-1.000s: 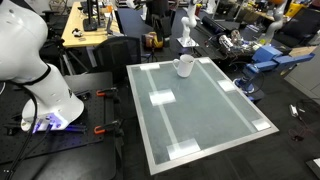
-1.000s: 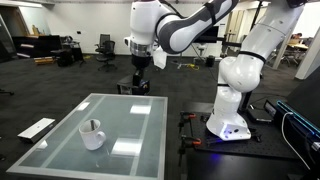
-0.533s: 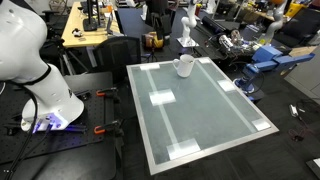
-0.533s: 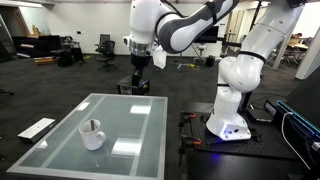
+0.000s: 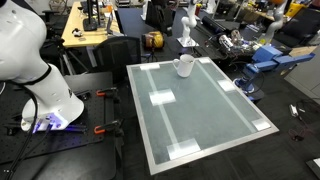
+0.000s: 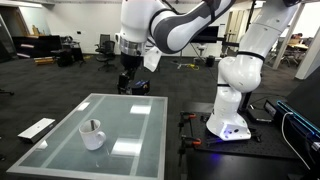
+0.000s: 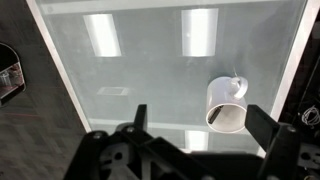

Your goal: Remove the pen from the mug and put it on the table

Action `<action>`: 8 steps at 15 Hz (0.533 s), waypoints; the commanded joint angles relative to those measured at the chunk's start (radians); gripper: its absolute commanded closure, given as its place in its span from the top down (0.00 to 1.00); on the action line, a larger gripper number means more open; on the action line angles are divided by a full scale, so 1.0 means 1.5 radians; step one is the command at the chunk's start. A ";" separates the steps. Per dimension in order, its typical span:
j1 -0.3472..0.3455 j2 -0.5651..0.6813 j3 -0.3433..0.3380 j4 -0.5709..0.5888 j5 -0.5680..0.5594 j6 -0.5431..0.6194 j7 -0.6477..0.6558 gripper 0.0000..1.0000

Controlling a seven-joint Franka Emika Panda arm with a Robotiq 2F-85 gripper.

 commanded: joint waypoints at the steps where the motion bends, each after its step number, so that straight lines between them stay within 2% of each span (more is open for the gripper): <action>1: 0.005 0.062 0.009 0.046 -0.014 0.034 0.070 1.00; 3: -0.002 0.088 0.021 0.062 -0.045 0.049 0.144 1.00; 8: 0.009 0.159 0.030 0.112 -0.212 0.034 0.392 1.00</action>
